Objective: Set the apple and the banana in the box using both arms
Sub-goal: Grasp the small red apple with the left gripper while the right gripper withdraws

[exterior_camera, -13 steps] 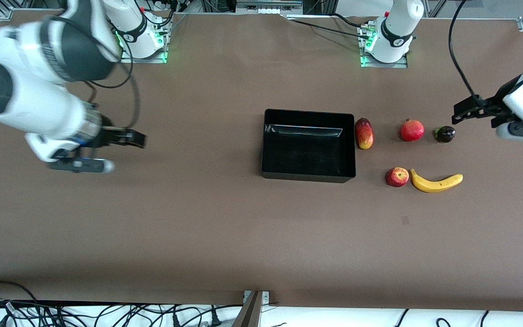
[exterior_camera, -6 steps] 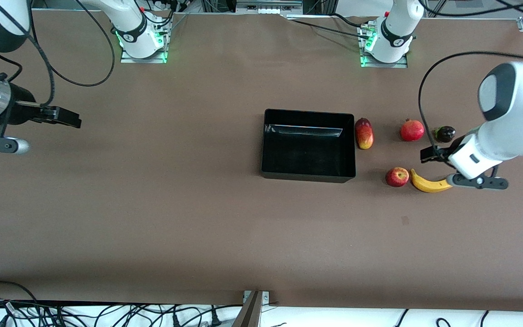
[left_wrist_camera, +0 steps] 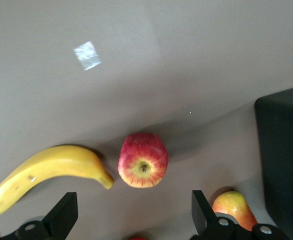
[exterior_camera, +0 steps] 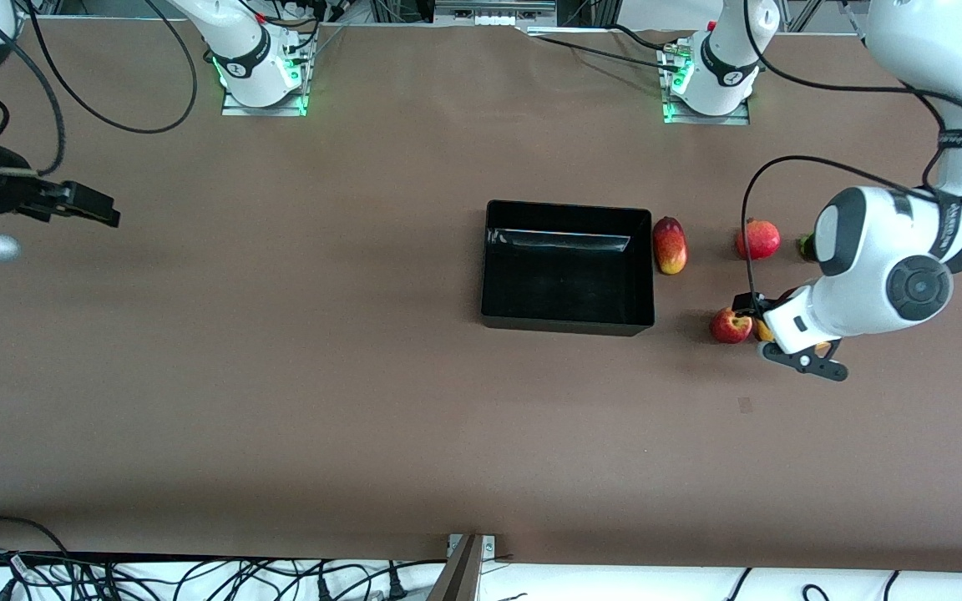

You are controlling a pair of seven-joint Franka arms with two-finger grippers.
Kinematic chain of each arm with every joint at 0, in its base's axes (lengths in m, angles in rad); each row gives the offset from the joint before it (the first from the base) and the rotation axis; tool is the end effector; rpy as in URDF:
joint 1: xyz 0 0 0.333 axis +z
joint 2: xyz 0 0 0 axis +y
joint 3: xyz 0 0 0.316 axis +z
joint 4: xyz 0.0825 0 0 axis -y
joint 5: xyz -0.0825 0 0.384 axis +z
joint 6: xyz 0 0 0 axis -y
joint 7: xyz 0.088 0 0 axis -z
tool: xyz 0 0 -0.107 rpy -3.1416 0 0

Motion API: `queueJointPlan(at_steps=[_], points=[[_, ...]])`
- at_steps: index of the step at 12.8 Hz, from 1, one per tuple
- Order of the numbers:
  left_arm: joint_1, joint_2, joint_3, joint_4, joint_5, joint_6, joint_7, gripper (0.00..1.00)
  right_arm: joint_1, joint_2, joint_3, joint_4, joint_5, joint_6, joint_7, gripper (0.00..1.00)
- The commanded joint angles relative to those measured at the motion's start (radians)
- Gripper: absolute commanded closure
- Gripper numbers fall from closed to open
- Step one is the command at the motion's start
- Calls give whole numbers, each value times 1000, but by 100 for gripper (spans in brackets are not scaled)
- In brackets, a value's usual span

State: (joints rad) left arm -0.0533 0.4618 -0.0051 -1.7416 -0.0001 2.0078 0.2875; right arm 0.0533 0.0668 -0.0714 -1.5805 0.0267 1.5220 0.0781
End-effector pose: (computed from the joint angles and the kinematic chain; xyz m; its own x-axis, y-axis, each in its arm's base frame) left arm 0.6376 -0.0370 0.2966 0.9227 -0.3379 -0.1857 -0.3331 -0.9412 0.0574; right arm 0.5665 -0.0060 0.5787 0.9875 -0.0950 -0.1261 -0.0973 -0.9952 -0.0120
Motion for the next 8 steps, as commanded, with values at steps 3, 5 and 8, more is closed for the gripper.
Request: queueJointPlan(at_steps=[3, 5, 8], points=[[-10, 61, 1, -100, 22, 179, 99, 0, -79, -79, 30, -93, -11, 44, -11, 0], [-10, 70, 1, -130, 22, 206, 131, 0, -79, -73, 28, -85, -11, 40, -6, 0], [-10, 75, 4, -144, 22, 207, 147, 0, -79, -62, 32, -58, 1, 40, 2, 0]])
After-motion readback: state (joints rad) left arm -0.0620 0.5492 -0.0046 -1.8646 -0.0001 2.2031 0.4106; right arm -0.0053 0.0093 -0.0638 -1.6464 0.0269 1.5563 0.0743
